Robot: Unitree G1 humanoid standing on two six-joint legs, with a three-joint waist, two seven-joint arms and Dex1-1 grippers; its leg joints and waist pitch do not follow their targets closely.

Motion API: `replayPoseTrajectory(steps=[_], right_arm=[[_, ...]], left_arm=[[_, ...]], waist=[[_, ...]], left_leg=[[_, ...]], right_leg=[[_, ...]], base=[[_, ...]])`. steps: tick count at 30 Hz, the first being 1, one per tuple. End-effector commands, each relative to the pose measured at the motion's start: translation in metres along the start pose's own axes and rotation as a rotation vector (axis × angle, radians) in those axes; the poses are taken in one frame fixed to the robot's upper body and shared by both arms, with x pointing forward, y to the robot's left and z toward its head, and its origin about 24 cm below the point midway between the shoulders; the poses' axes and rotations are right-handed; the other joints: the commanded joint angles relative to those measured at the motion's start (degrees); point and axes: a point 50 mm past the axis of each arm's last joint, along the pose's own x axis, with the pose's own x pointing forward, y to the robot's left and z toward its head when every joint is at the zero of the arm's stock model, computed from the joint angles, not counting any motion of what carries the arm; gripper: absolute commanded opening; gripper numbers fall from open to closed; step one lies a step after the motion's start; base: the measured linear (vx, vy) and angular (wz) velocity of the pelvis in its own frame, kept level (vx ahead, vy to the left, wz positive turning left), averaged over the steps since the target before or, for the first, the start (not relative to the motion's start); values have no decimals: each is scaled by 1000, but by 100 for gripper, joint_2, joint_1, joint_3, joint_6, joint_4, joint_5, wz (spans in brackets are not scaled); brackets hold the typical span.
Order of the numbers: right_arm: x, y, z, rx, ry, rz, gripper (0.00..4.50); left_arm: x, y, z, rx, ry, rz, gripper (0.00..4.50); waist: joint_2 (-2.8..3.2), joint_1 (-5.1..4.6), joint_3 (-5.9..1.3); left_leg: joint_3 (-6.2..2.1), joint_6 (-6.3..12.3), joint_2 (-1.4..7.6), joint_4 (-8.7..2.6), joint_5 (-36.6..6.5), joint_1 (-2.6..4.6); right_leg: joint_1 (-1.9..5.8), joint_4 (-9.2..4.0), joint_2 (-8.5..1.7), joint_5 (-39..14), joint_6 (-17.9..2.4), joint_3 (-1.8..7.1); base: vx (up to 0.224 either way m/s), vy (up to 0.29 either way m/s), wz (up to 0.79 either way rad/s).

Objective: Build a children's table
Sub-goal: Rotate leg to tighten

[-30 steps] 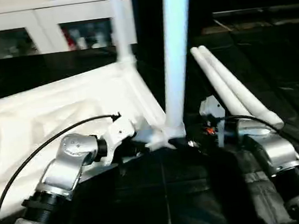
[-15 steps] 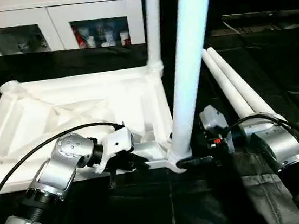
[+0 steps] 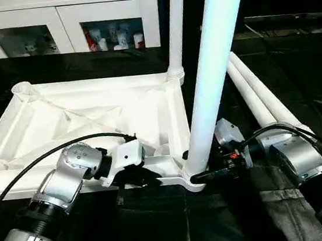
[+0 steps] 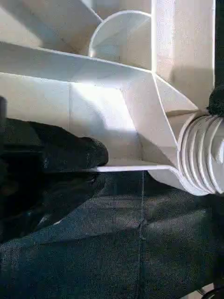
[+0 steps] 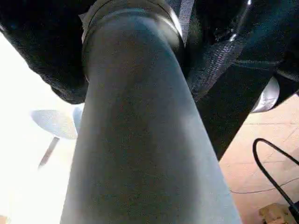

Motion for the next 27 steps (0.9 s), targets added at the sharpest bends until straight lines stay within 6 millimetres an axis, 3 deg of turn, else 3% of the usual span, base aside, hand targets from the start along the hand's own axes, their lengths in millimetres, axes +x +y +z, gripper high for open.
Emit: replayPoseTrajectory(steps=[1,7,11,15,17,18,19,23,27], right_arm=[[2,2,0,-13,22,33,263],[10,4,-3,55,-35,-30,262],[22,-4,-7,143,-88,-196,262],[42,-15,-12,221,-102,-407,262],[52,-21,-11,270,-129,-491,262],[60,-24,-10,305,-149,-539,261],[76,-29,-6,367,-174,-628,261],[89,-35,-2,420,-184,-724,261],[95,-41,1,432,-197,-815,261]], left_arm=[[6,-3,-5,-7,40,-45,0],[7,7,-3,-88,-15,83,0],[11,18,1,-141,-44,224,0],[21,26,14,-226,-113,331,0],[27,29,21,-270,-139,377,0],[31,32,26,-302,-154,417,0],[38,37,36,-359,-179,504,0],[45,41,46,-408,-202,578,0],[55,38,59,-440,-226,610,0]], waist=[[-34,-36,-433],[-21,-30,-424],[-24,-66,-384],[-35,-214,-340],[-29,-293,-299],[-33,-338,-266],[-34,-369,-264],[-23,-463,-310],[-30,-485,-337]], left_leg=[[-121,576,391,-347,-692,66],[-110,559,396,-349,-732,85],[-133,382,390,-383,-980,87],[-174,150,353,-428,-1323,84],[-179,100,349,-442,-1529,115],[-181,77,306,-417,-1788,177],[-197,62,274,-412,-1842,185],[-229,53,316,-459,-1720,146],[-187,225,320,-450,-1353,120]], right_leg=[[313,-406,-610,-1367,-928,424],[299,-427,-610,-1411,-953,434],[307,-498,-632,-1975,-819,412],[323,-585,-655,-2700,-583,377],[295,-619,-655,-2928,-530,378],[264,-703,-672,-3359,-444,350],[288,-757,-682,-3654,-308,318],[319,-709,-651,-3146,-329,316],[317,-639,-657,-2389,-623,386]], base=[[0,0,0],[0,0,0],[0,0,0],[0,0,0],[0,0,0],[0,0,0],[0,0,0],[0,0,0],[0,0,0]])
